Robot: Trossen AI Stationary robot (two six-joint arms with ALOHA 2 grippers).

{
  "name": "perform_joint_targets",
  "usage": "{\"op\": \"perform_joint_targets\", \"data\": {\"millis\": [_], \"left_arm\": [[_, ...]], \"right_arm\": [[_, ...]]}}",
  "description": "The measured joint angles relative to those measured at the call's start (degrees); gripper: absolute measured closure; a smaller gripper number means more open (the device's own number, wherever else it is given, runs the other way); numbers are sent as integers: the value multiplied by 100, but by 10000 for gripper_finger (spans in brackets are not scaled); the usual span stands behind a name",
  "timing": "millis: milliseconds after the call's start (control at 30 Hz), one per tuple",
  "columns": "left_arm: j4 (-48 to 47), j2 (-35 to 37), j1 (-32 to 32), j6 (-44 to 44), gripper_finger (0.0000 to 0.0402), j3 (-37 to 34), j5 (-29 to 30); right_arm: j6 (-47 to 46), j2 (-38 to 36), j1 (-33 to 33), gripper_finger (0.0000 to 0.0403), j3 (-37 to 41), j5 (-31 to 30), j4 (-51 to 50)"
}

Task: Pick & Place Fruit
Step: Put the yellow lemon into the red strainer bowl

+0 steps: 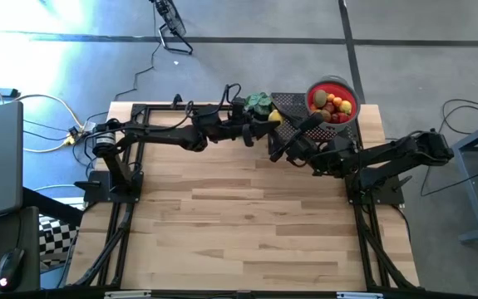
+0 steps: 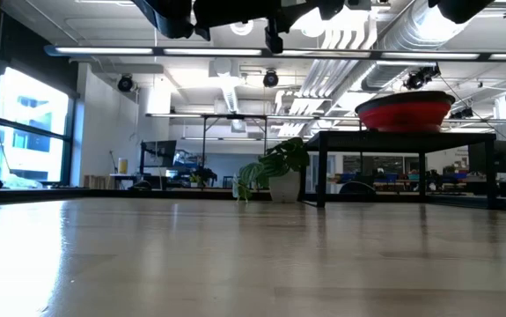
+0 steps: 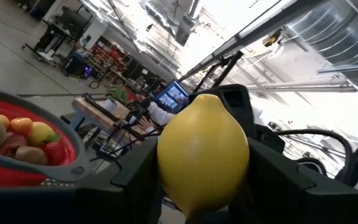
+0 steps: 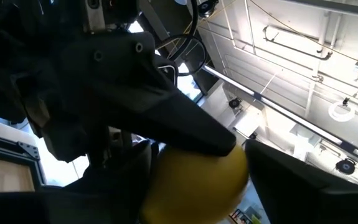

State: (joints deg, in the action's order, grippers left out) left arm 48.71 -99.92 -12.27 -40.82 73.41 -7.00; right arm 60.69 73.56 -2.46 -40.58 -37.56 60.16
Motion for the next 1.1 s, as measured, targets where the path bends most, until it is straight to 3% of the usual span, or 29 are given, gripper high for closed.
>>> {"op": "perform_joint_targets", "data": {"millis": [400,600,833,1100], "left_arm": [[77,0,0,0,201,2,-120],[67,0,0,0,201,2,-118],[46,0,0,24,200,2,-116],[44,0,-9,407,146,2,-125]], "right_arm": [[0,0,0,162,0,-2,2],[-2,0,-2,189,0,0,2],[0,0,0,176,0,-4,0],[0,0,-2,188,0,-4,-4]]}}
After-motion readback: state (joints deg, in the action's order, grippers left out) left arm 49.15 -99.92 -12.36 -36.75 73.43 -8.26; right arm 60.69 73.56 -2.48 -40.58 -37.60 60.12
